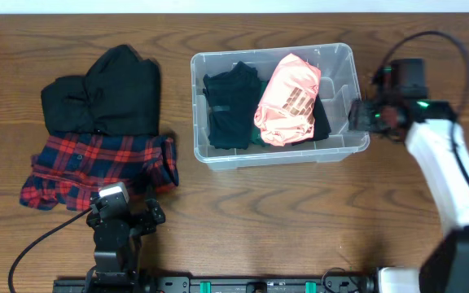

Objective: Pack container

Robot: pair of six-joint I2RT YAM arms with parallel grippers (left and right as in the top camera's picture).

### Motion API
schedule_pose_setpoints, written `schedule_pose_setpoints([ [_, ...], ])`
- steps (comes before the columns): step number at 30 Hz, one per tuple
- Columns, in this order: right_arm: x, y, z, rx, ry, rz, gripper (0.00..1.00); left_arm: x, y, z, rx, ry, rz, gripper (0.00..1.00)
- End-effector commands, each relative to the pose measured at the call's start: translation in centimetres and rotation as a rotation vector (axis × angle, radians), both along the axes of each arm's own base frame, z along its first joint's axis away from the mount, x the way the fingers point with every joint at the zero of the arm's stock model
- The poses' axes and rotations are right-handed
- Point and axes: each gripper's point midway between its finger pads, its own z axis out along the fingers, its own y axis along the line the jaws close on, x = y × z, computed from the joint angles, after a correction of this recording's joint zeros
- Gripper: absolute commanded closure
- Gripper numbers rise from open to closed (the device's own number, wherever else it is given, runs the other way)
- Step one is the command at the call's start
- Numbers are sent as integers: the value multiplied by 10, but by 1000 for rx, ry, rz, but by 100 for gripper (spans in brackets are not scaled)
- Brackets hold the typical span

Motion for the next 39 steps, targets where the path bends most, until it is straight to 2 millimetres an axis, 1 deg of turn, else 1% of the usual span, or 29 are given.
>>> schedule_pose_setpoints([
  [1, -5, 24, 75, 333, -189, 25, 15, 0, 2, -5, 8, 6, 7, 2],
  [2, -7, 21, 89, 378, -225, 15, 9, 0, 2, -5, 8, 6, 6, 2],
  [4, -15, 3, 112, 438, -278, -72, 1, 0, 2, -5, 8, 6, 6, 2],
  [5, -19, -8, 118, 455, -289, -126, 1, 0, 2, -5, 8, 6, 7, 2],
  [8, -31, -41, 129, 462, -324, -254, 1, 0, 2, -5, 8, 6, 6, 2],
  [11, -39, -62, 129, 455, -327, -325, 1, 0, 2, -5, 8, 6, 7, 2],
  [13, -44, -70, 125, 457, -308, -358, 1, 0, 2, -5, 8, 6, 6, 2],
  [16, -50, -68, 119, 466, -274, -372, 1, 0, 1, -5, 6, 6, 3, 2],
  [19, -51, -67, 118, 468, -265, -373, 1, 0, 1, -5, 4, 7, 0, 2],
  [21, -51, -67, 117, 468, -264, -374, 1, 1, -10, -7, -30, 12, -54, 2],
  [23, -51, -68, 117, 466, -263, -376, 1, 5, -20, 3, -59, -26, -105, 2],
  [24, -51, -68, 117, 466, -263, -376, 1, 5, -26, 9, -75, -43, -133, 2],
  [25, -51, -68, 117, 466, -263, -375, 1, 4, -29, 20, -83, -58, -147, 2],
  [26, -51, -68, 117, 465, -263, -376, 1, 1, -28, 31, -82, -67, -147, 2],
  [27, -51, -68, 117, 466, -263, -376, 1, -3, -24, 43, -72, -76, -127, 2],
  [31, -51, -68, 117, 466, -263, -376, 1, -24, 8, 103, -10, -94, 41, 2],
  [33, -51, -68, 117, 466, -263, -376, 1, -29, 8, 131, -39, -92, 59, 2],
  [35, -51, -68, 117, 466, -263, -376, 1, -30, 0, 154, -64, -85, 17, 2],
  [37, -51, -68, 117, 466, -263, -376, 1, -27, -22, 184, -121, -110, -100, 2],
  [39, -51, -68, 117, 466, -263, -376, 1, -25, -32, 204, -146, -138, -157, 2],
])
